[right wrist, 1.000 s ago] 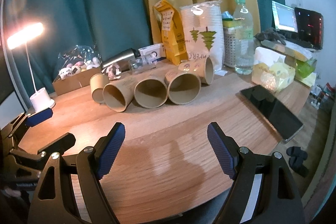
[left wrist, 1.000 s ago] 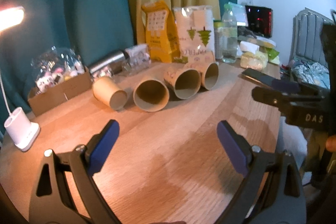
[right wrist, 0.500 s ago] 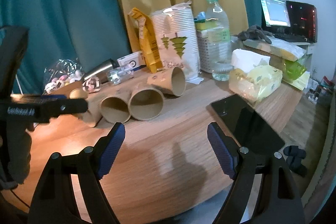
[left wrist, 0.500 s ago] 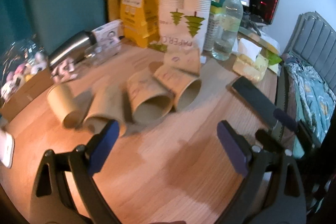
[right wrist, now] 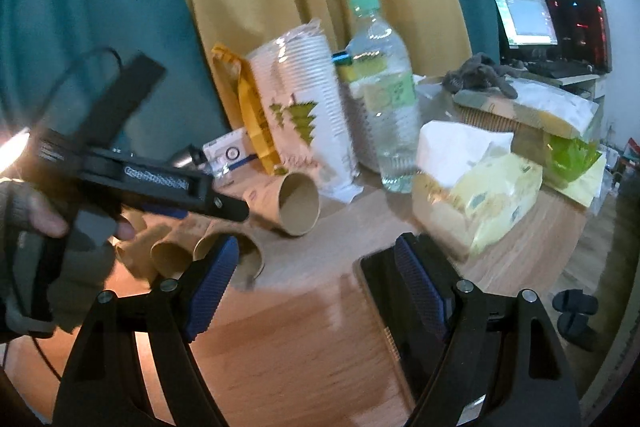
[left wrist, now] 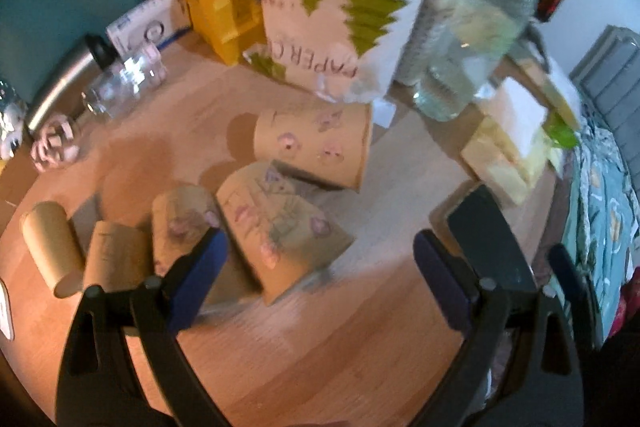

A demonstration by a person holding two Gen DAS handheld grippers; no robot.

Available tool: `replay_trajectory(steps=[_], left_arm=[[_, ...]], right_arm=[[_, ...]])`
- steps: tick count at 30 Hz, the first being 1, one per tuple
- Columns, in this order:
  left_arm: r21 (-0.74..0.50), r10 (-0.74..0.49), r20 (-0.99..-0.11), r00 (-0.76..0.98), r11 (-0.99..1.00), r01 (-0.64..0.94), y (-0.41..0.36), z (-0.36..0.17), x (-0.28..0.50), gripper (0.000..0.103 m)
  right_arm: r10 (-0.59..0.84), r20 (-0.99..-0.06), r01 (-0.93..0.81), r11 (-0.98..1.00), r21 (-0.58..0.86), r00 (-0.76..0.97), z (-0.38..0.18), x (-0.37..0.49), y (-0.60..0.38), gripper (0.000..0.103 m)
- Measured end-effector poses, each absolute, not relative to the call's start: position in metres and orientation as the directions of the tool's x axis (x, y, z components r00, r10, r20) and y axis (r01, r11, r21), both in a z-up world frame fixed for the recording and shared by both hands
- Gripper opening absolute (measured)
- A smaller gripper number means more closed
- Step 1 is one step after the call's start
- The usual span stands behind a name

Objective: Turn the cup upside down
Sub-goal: 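Move the left tool toward the purple-flower paper cup lying on its side, then close the left tool around the purple-flower cup and lift it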

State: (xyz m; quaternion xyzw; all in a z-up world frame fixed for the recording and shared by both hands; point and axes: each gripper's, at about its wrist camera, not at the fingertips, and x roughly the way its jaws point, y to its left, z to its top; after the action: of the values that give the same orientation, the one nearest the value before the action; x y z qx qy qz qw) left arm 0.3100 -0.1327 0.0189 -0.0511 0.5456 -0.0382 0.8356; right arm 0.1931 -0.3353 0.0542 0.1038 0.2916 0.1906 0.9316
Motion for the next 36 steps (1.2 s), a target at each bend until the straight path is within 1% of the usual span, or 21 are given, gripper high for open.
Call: replay_trajectory(steps=[5,12,16,17,18,19,20,22,25,26,27,33,36], left_arm=[[-0.138,-0.115,-0.947,0.299,0.989,-0.056,-0.130,-0.008,0.330,0.095],[-0.102,-0.072,-0.965,0.254,0.989,-0.107,-0.127,-0.031,0.349,0.095],[-0.101,-0.078,-0.966,0.247,0.991,-0.084,-0.130,-0.038,0.356,0.094],[-0.103,-0.081,-0.966,0.247,0.992,-0.077,-0.130,-0.039,0.358,0.091],[-0.103,-0.082,-0.966,0.244,0.992,-0.071,-0.131,-0.040,0.357,0.082],[-0.099,-0.082,-0.969,0.234,0.993,-0.062,-0.133,-0.041,0.356,0.079],[-0.094,-0.079,-0.969,0.233,0.994,-0.053,-0.136,-0.043,0.357,0.079],[-0.100,-0.088,-0.969,0.231,0.994,-0.039,-0.138,-0.043,0.354,0.073],[-0.115,-0.107,-0.966,0.234,0.993,-0.022,-0.140,-0.040,0.348,0.071],[-0.119,-0.112,-0.965,0.239,0.993,-0.013,-0.140,-0.039,0.345,0.068],[-0.122,-0.116,-0.964,0.240,0.993,-0.008,-0.141,-0.037,0.343,0.063],[-0.177,-0.181,-0.939,0.294,0.983,0.042,-0.136,-0.019,0.310,0.063],[-0.182,-0.198,-0.922,0.334,0.980,0.080,-0.134,-0.006,0.291,0.063]], right_arm=[[0.432,-0.495,-0.293,0.895,0.336,0.754,0.051,0.202,-0.349,0.083],[0.447,-0.487,-0.290,0.885,0.364,0.750,0.049,0.204,-0.362,0.083],[0.446,-0.486,-0.287,0.885,0.367,0.751,0.049,0.203,-0.365,0.083],[0.445,-0.487,-0.285,0.885,0.369,0.752,0.049,0.203,-0.366,0.083],[0.444,-0.488,-0.282,0.885,0.370,0.752,0.049,0.203,-0.366,0.083],[0.441,-0.488,-0.279,0.886,0.370,0.754,0.049,0.203,-0.367,0.083],[0.440,-0.487,-0.277,0.887,0.371,0.755,0.050,0.202,-0.368,0.083],[0.439,-0.485,-0.276,0.886,0.371,0.756,0.051,0.201,-0.369,0.083],[0.432,-0.480,-0.275,0.890,0.364,0.763,0.055,0.198,-0.369,0.083],[0.432,-0.478,-0.277,0.890,0.362,0.765,0.057,0.196,-0.369,0.083],[0.430,-0.476,-0.277,0.892,0.357,0.767,0.059,0.195,-0.368,0.083],[0.419,-0.476,-0.276,0.898,0.341,0.774,0.069,0.186,-0.364,0.083],[0.418,-0.476,-0.279,0.899,0.338,0.773,0.074,0.181,-0.358,0.083]])
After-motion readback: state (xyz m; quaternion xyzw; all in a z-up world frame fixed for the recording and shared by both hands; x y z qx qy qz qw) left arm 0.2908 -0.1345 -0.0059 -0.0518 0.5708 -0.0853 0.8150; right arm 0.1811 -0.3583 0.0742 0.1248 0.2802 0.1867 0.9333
